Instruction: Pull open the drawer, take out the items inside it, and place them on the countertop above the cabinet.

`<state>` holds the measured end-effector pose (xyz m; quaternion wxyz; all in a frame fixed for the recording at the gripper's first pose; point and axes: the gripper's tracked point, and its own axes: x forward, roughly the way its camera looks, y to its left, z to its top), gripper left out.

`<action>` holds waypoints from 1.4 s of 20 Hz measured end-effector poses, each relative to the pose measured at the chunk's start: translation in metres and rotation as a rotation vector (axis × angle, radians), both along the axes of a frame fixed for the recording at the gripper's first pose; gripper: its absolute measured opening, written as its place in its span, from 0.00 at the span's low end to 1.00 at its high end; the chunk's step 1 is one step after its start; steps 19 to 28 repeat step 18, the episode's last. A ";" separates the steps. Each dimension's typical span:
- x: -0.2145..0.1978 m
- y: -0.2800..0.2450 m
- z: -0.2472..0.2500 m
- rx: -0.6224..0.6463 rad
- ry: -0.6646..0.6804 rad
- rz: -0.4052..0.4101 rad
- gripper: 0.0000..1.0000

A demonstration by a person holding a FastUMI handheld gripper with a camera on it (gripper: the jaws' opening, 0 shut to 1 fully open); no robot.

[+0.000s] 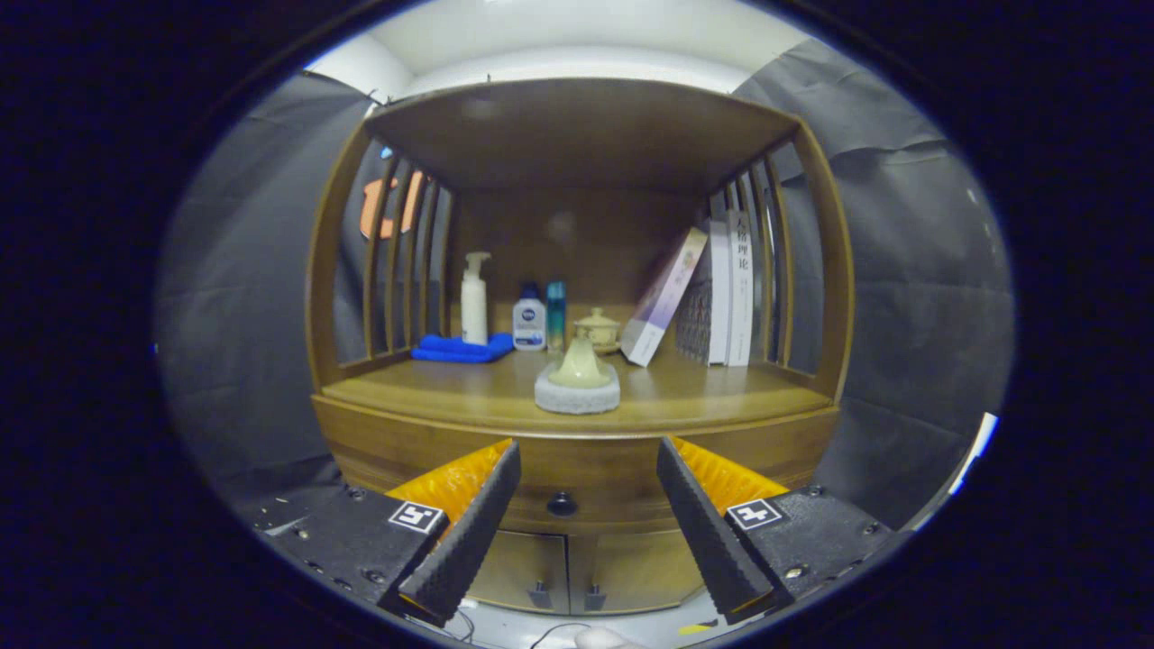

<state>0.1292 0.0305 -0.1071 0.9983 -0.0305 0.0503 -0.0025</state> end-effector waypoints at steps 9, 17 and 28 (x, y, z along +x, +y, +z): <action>-0.114 -0.030 0.082 0.038 -0.079 0.042 0.99; -0.151 -0.063 0.105 0.033 -0.106 0.017 0.99; -0.152 -0.063 0.107 0.039 -0.113 0.019 0.99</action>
